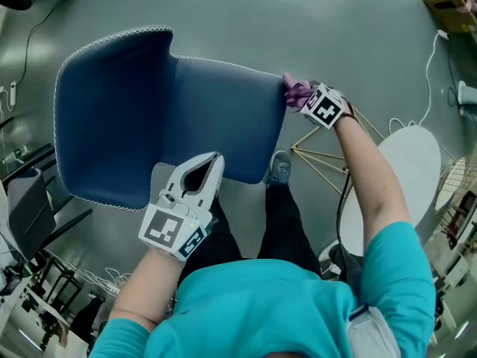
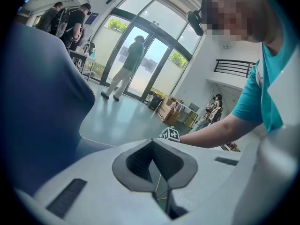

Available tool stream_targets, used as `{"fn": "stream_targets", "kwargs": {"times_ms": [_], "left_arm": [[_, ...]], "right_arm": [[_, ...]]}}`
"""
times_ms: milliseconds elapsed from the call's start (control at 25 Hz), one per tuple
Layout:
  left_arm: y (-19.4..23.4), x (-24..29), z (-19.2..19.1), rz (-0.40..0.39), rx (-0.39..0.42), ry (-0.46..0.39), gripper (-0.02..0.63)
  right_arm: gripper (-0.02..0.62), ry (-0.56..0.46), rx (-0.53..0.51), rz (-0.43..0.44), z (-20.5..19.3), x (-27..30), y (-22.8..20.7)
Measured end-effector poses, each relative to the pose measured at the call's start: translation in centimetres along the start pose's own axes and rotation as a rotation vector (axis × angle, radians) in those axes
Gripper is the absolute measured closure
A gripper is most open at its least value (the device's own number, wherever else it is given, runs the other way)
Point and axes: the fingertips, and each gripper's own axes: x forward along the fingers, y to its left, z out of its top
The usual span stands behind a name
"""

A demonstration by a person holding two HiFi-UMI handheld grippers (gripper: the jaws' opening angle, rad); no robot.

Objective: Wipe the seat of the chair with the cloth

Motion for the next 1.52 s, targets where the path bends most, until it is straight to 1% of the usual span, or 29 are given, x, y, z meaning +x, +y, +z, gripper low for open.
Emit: {"fn": "stream_targets", "kwargs": {"times_ms": [160,320,440,520,640,800,960,1120,1280,1440,1520], "left_arm": [[1.1,-2.5,0.4,0.019,-0.028,-0.022,0.603],[2.4,-5.4,-0.1,0.031,-0.062,-0.049,0.603],[3.4,-7.1,-0.6,0.042,-0.075,-0.062,0.603],[3.9,-8.1,-0.9,0.045,-0.075,-0.066,0.603],[4.2,-9.4,-1.5,0.037,-0.075,-0.069,0.603],[4.8,-10.8,-2.4,0.012,-0.108,-0.086,0.603],[5.1,-11.4,-2.6,0.008,-0.119,-0.112,0.603],[5.7,-12.3,-3.2,0.024,-0.13,-0.116,0.603],[7.4,-13.6,-4.6,0.064,-0.146,-0.1,0.603],[8.9,-14.6,-6.0,0.101,-0.13,-0.051,0.603],[9.3,-14.8,-5.9,0.115,-0.132,-0.056,0.603]], "right_arm": [[0.534,-0.134,-0.06,0.058,6.3,-0.9,3.7],[0.534,-0.243,-0.147,0.129,14.0,0.7,8.6],[0.534,-0.303,-0.203,0.164,19.2,2.3,11.7],[0.534,-0.34,-0.228,0.178,22.3,3.4,13.6],[0.534,-0.398,-0.236,0.192,26.3,5.0,16.0],[0.534,-0.447,-0.24,0.174,30.8,7.3,18.7],[0.534,-0.456,-0.239,0.139,32.9,9.6,20.0],[0.534,-0.396,-0.254,0.083,32.2,12.4,19.7],[0.534,-0.355,-0.28,0.061,31.7,14.2,19.6],[0.534,-0.321,-0.306,0.056,31.5,14.6,19.6],[0.534,-0.315,-0.302,0.056,31.2,14.5,19.5]]}}
